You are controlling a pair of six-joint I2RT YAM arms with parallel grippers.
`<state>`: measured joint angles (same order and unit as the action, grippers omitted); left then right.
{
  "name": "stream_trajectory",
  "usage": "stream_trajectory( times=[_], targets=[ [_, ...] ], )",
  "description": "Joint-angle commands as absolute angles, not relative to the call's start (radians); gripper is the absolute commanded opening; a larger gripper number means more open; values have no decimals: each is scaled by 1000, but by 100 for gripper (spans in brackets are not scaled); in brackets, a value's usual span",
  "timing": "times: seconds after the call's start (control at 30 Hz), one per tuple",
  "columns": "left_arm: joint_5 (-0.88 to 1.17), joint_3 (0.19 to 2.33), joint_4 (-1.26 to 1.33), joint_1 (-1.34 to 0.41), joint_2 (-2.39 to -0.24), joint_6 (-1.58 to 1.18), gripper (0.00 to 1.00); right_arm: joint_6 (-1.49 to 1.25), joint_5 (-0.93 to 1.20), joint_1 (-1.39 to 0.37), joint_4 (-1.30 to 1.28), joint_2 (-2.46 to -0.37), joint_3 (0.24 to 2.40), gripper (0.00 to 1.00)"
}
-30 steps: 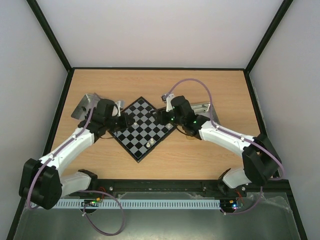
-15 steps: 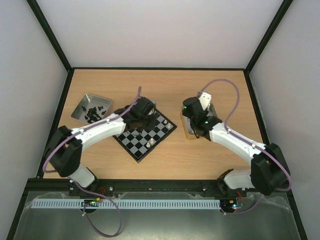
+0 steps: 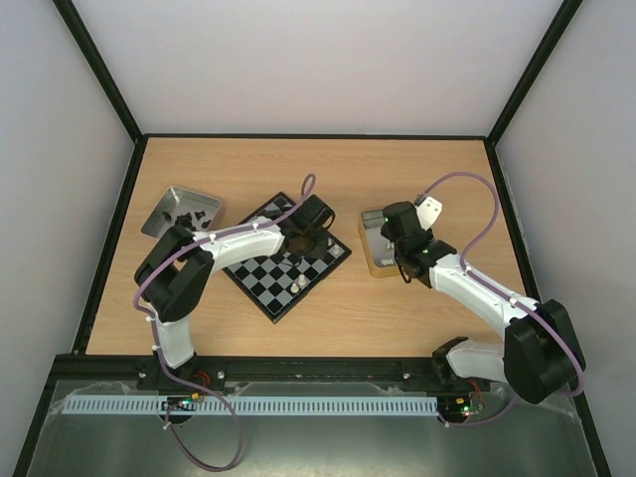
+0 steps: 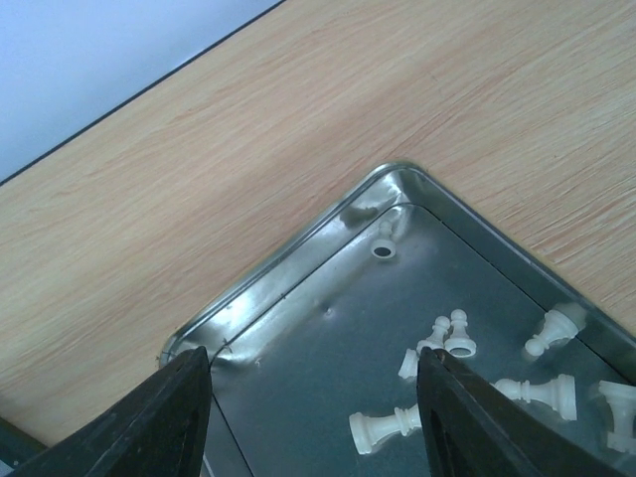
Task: Set up the chess pieces on the board
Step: Place the chess piece on the chessboard.
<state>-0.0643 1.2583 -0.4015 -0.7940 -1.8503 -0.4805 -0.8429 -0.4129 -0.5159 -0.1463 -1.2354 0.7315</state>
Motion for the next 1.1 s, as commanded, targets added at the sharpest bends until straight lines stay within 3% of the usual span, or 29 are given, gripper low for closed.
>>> stream_trajectory(
  times=[0.0, 0.33, 0.7, 0.9, 1.07],
  targets=[
    [-108, 1297, -394, -806, -1881, -507, 4, -854, -408, -506, -117, -1239, 719, 56],
    [-89, 1296, -359, -808, -1916, -517, 4, -840, -388, -498, -105, -1252, 721, 56],
    [-72, 1270, -328, -807, -1930, -522, 11, -833, -365, -497, -108, -1251, 720, 57],
    [-73, 1272, -343, -807, -1914, -517, 30, -829, -350, -497, -123, -1237, 726, 57],
    [-89, 1285, -361, -808, -1882, -513, 37, -821, -348, -497, -160, -1196, 737, 57]
  ],
)
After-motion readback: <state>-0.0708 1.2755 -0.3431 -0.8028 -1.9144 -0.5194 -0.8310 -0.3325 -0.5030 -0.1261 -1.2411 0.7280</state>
